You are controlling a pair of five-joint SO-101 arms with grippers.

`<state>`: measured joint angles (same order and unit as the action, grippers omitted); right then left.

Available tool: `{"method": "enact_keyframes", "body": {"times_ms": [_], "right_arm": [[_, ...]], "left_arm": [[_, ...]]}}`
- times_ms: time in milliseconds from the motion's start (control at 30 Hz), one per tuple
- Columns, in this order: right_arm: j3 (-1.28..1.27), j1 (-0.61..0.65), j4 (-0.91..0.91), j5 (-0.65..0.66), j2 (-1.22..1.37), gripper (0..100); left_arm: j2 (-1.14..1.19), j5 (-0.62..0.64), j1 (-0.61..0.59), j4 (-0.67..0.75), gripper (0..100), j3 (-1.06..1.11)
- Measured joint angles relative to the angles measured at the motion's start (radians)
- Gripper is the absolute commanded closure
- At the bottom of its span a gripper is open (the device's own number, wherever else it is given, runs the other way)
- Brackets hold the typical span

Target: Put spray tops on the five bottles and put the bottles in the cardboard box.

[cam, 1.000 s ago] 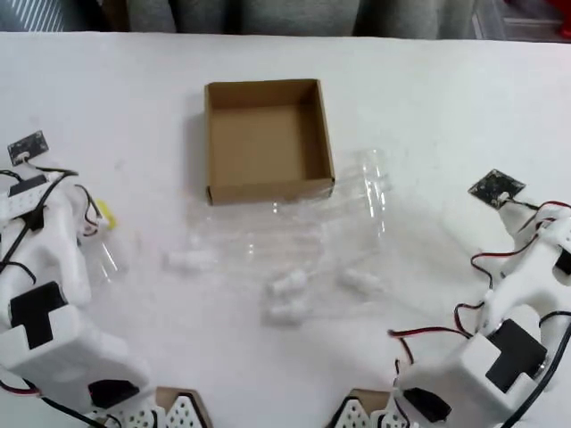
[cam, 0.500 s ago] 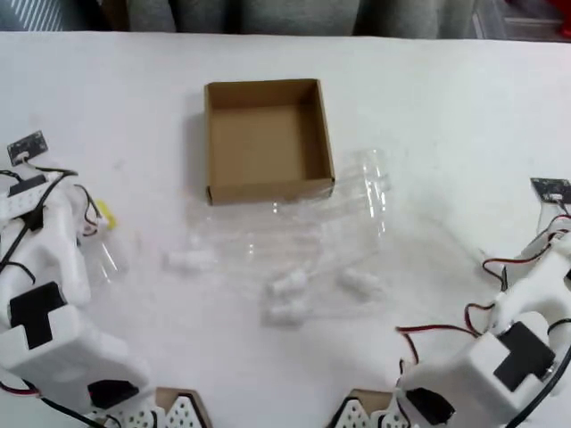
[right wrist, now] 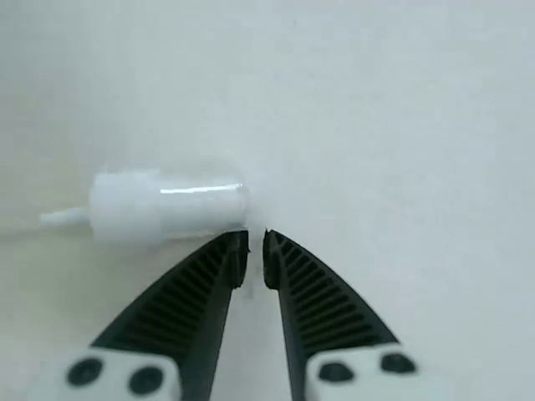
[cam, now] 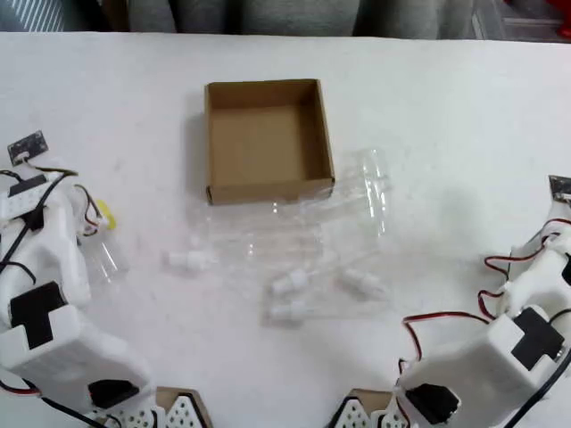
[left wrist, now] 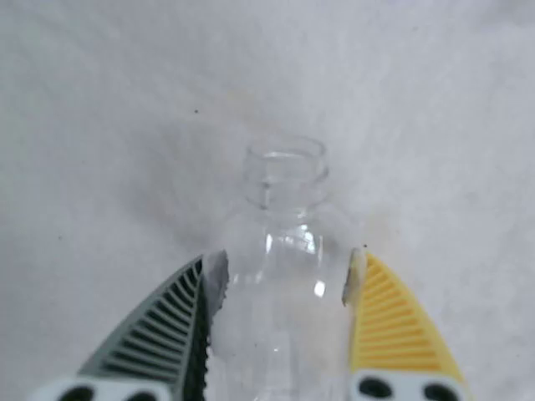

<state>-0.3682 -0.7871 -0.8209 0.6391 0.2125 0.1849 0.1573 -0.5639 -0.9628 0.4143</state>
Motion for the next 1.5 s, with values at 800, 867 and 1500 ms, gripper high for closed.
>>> {"method": "enact_keyframes", "body": {"times_ms": [800, 867, 1500], "right_arm": [[0.463, 0.256, -0.051, -0.008, 0.33, 98.2], [0.482, 0.298, -0.078, -0.014, 0.33, 98.2], [0.895, 0.373, -0.701, -0.23, 0.33, 98.2]], "left_arm": [[0.0, 0.0, 0.0, 0.0, 98, 0.0], [0.0, 0.0, 0.0, 0.0, 98, 0.0], [0.0, 0.0, 0.0, 0.0, 98, 0.0]]}}
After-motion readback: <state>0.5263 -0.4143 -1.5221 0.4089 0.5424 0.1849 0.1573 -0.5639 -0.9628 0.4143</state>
